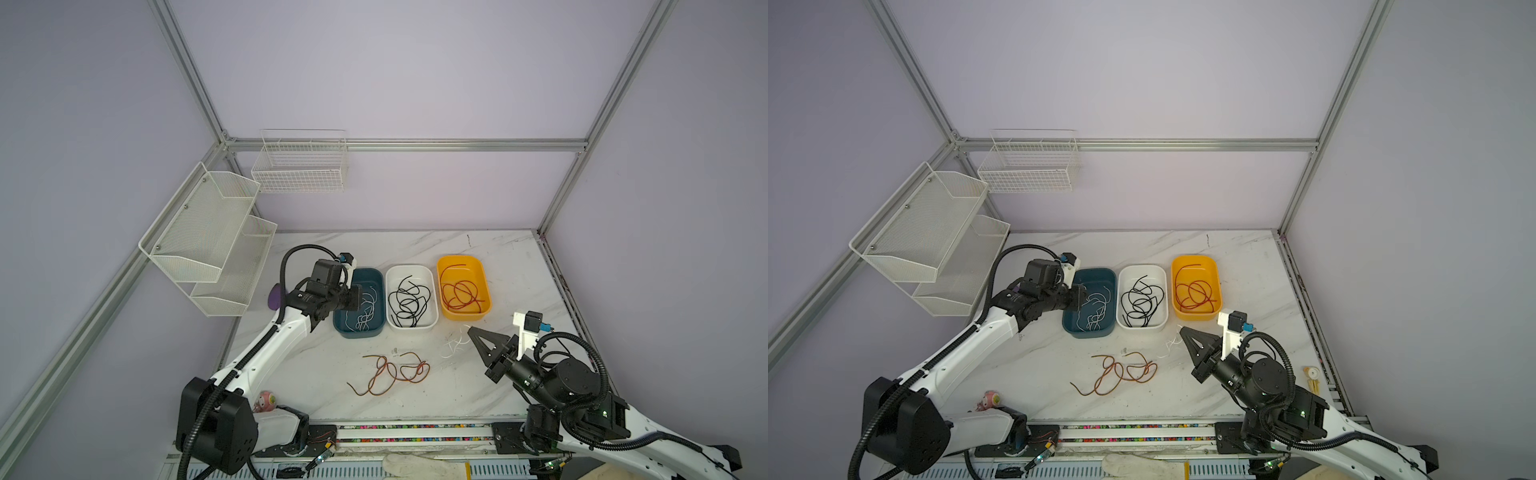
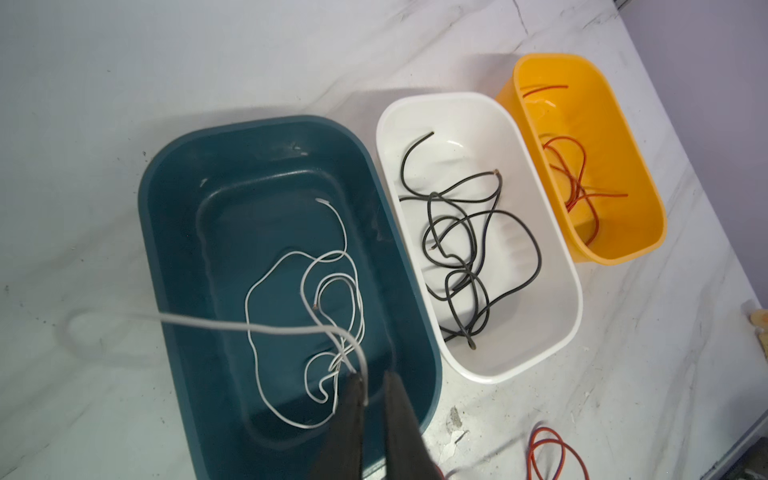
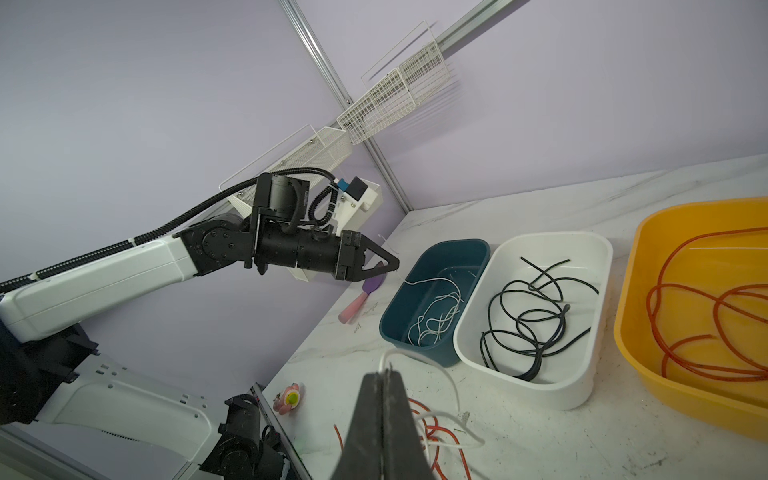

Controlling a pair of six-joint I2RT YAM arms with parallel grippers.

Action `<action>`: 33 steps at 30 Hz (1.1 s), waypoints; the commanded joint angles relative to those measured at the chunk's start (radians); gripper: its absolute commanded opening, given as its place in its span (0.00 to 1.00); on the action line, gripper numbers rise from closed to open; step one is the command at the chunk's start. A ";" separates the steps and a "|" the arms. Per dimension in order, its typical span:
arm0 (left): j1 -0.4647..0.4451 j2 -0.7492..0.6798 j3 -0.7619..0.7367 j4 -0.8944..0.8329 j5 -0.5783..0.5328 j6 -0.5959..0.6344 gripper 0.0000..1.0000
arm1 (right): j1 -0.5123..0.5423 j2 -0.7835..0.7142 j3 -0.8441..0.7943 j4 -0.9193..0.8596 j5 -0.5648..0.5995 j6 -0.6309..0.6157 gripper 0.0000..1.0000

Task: Untangle the cables
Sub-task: 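Lower the held white wire with the left gripper over the teal bin, then open the left gripper to drop the white wire into the teal bin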

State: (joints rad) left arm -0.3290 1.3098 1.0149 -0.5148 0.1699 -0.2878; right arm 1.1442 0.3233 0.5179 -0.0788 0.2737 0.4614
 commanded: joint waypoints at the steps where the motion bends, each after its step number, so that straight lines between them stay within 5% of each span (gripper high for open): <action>1: 0.011 0.033 0.006 -0.003 0.072 -0.011 0.18 | -0.004 -0.007 0.013 0.019 -0.018 -0.012 0.00; 8: 0.029 0.043 0.014 -0.016 0.108 -0.021 0.34 | -0.003 -0.006 0.022 0.006 -0.024 -0.003 0.00; 14: 0.036 0.011 0.009 -0.016 0.109 -0.022 0.37 | -0.003 0.016 0.022 0.017 -0.040 0.009 0.00; 19: 0.042 -0.015 0.001 0.002 0.165 -0.018 0.57 | -0.003 0.048 0.027 0.030 -0.048 0.017 0.00; 23: 0.045 -0.031 0.007 -0.012 0.168 -0.018 0.63 | -0.003 0.066 0.037 0.033 -0.050 0.019 0.00; 33: 0.062 -0.258 -0.053 0.021 0.086 -0.001 0.85 | -0.003 0.105 0.053 0.029 -0.056 0.022 0.00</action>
State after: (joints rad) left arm -0.2718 1.1236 1.0058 -0.5247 0.2955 -0.3012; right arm 1.1442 0.4164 0.5434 -0.0654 0.2230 0.4820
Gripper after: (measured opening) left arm 0.831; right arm 0.041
